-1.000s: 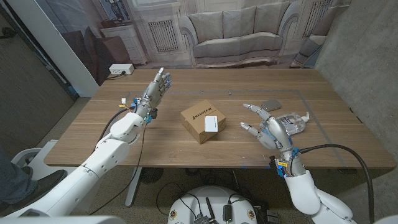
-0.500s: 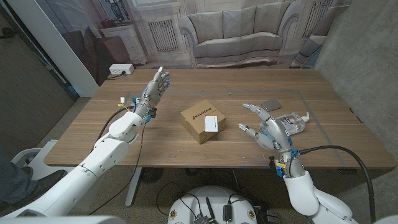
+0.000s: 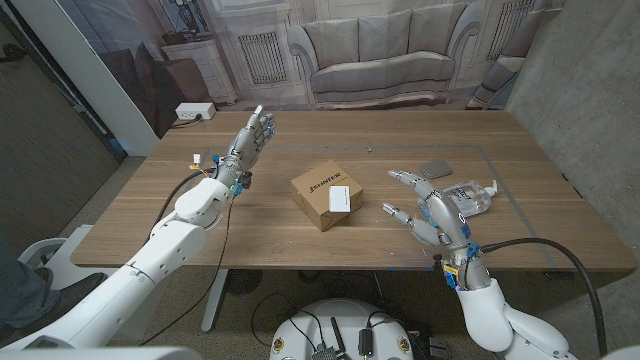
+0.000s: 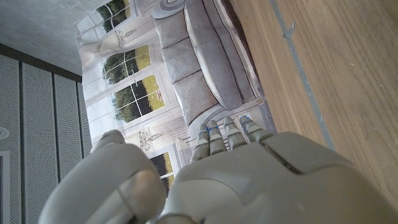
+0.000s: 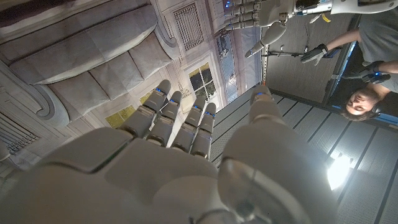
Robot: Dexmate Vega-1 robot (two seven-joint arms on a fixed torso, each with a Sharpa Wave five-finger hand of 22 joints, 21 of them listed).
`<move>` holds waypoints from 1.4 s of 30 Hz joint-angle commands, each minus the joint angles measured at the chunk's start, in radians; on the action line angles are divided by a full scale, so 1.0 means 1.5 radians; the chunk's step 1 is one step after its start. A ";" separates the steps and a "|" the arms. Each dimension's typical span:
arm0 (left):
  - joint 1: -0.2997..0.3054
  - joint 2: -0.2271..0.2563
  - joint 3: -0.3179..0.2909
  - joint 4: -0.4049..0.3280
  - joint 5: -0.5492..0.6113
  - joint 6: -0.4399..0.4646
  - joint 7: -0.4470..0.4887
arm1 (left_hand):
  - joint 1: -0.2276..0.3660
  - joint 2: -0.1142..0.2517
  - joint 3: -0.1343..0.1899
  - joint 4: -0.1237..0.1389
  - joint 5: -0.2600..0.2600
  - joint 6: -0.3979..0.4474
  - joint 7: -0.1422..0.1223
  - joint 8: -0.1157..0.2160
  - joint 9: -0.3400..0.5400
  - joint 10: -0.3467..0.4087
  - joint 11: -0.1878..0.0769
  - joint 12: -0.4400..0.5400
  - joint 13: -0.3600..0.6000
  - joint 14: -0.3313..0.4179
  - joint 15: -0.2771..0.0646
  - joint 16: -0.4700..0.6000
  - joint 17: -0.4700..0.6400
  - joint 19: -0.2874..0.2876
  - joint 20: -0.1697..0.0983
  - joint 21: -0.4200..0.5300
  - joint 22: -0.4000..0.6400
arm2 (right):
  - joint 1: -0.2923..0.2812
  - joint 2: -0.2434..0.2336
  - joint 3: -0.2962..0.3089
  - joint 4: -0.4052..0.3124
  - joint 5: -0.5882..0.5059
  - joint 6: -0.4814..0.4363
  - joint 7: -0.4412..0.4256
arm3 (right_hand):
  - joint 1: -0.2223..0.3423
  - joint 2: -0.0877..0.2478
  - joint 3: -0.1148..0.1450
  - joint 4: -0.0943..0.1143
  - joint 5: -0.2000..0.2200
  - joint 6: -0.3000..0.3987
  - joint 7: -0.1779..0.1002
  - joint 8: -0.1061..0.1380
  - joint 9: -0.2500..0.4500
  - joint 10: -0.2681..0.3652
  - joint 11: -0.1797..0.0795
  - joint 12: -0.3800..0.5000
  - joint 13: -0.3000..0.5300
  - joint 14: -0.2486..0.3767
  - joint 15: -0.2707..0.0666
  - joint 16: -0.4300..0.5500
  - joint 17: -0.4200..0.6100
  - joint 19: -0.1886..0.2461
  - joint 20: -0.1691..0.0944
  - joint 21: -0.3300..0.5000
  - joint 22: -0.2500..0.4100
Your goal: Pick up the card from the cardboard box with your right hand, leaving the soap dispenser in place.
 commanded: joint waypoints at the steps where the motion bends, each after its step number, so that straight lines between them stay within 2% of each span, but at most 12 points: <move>1: 0.007 0.001 -0.002 -0.008 0.005 -0.004 0.007 | 0.001 0.004 -0.005 0.003 0.000 0.003 -0.005 0.000 0.002 0.002 -0.001 -0.003 0.002 0.005 -0.004 0.000 0.002 -0.004 -0.040 -0.001 0.002 | -0.002 -0.038 -0.019 -0.016 -0.019 -0.047 -0.018 | 0.016 -0.002 0.008 -0.002 0.005 0.001 -0.007 0.000 0.001 -0.005 -0.009 -0.004 0.002 0.002 -0.072 -0.004 0.001 -0.005 -0.045 -0.005 0.002; 6: 0.013 0.004 -0.006 -0.017 0.007 -0.004 0.013 | 0.001 0.005 -0.005 0.003 0.000 0.004 -0.005 -0.001 0.002 0.003 -0.002 -0.003 0.002 0.005 -0.004 0.000 0.002 -0.004 -0.040 -0.001 0.002 | -0.003 -0.051 -0.026 -0.023 -0.044 -0.079 -0.032 | 0.034 -0.001 0.013 -0.004 0.007 0.002 -0.016 0.001 0.002 -0.005 -0.014 -0.004 0.002 0.003 -0.076 -0.005 0.001 -0.005 -0.046 -0.007 0.002; 16: 0.021 0.006 -0.009 -0.028 0.012 -0.005 0.021 | 0.001 0.006 -0.006 0.003 0.000 0.004 -0.004 -0.001 0.002 0.003 -0.002 -0.003 0.002 0.005 -0.004 0.000 0.002 -0.004 -0.039 -0.001 0.002 | 0.006 -0.074 -0.054 -0.025 -0.090 -0.139 -0.071 | 0.067 -0.004 0.021 -0.006 0.012 -0.004 -0.024 -0.001 0.003 -0.011 -0.017 -0.006 0.004 0.008 -0.083 -0.003 0.001 -0.005 -0.051 -0.009 0.003; 26: 0.021 0.006 -0.009 -0.030 0.015 -0.008 0.021 | 0.002 0.007 -0.007 0.004 -0.001 0.003 -0.004 -0.001 0.002 0.003 -0.005 -0.003 0.002 0.005 -0.004 0.000 0.001 -0.003 -0.038 -0.001 0.002 | 0.025 -0.099 -0.090 -0.027 -0.121 -0.192 -0.105 | 0.076 -0.006 0.022 -0.001 0.014 0.000 -0.030 0.000 0.003 -0.009 -0.017 -0.003 0.006 0.012 -0.091 -0.002 0.003 -0.003 -0.056 -0.010 0.003; 34: 0.023 0.008 -0.012 -0.033 0.015 -0.008 0.021 | 0.002 0.007 -0.008 0.004 -0.001 0.004 -0.004 -0.001 0.002 0.004 -0.003 -0.003 0.002 0.004 -0.004 0.000 0.001 -0.004 -0.038 -0.002 0.002 | 0.040 -0.114 -0.120 -0.024 -0.130 -0.222 -0.123 | 0.088 -0.004 0.023 0.005 0.015 0.027 -0.036 0.011 0.004 0.008 -0.020 0.004 0.007 0.024 -0.095 0.002 0.005 0.001 -0.061 -0.010 0.004; 42: 0.028 0.014 -0.017 -0.043 0.020 -0.011 0.022 | 0.002 0.008 -0.009 0.004 -0.001 0.004 -0.004 -0.001 0.002 0.004 -0.003 -0.003 0.002 0.004 -0.004 -0.001 0.001 -0.004 -0.038 -0.001 0.002 | 0.050 -0.135 -0.140 -0.032 -0.141 -0.258 -0.121 | 0.098 -0.004 0.026 0.004 0.016 0.033 -0.038 0.012 0.004 0.013 -0.021 0.005 0.007 0.027 -0.097 0.001 0.005 0.003 -0.062 -0.010 0.004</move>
